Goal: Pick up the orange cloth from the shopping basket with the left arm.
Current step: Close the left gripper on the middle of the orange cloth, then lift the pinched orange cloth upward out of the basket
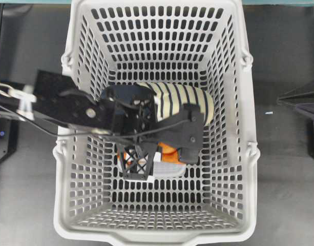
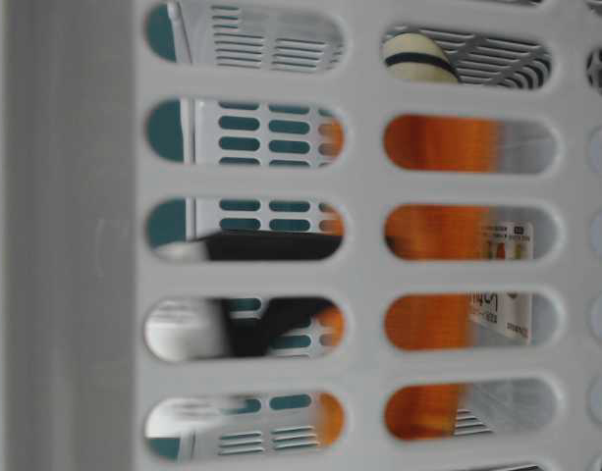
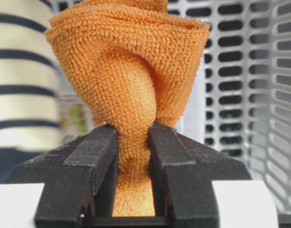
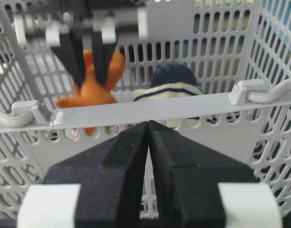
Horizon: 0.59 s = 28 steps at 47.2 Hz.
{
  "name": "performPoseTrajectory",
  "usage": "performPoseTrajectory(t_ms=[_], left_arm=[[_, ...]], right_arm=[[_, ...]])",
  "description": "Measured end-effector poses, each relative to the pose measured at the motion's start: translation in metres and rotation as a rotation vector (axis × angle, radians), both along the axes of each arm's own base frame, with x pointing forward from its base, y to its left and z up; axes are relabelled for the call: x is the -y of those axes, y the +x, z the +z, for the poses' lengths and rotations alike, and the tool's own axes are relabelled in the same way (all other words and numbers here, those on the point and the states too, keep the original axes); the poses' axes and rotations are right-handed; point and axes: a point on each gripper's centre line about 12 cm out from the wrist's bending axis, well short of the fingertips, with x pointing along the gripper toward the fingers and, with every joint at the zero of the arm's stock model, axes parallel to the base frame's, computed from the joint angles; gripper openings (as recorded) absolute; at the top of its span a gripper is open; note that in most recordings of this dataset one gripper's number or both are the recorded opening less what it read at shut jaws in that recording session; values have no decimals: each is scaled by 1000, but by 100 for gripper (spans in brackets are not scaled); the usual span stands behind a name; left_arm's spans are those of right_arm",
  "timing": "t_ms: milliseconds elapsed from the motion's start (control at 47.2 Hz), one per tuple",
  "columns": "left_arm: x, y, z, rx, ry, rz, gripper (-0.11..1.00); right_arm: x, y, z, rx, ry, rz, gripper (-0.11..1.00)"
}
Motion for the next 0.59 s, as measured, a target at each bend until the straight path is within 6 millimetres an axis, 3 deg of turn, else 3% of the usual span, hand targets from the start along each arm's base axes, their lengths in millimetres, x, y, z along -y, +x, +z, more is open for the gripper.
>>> performPoseTrajectory(t_ms=[317, 508, 593], left_arm=[[0, -6, 114, 81, 1, -9, 16], [-2, -17, 164, 101, -3, -3, 16], [-1, -15, 171, 86, -1, -2, 16]], right_arm=[[0, -2, 2, 14, -1, 0, 0], [0, -3, 4, 21, -1, 0, 0], [0, -3, 4, 23, -1, 0, 0]])
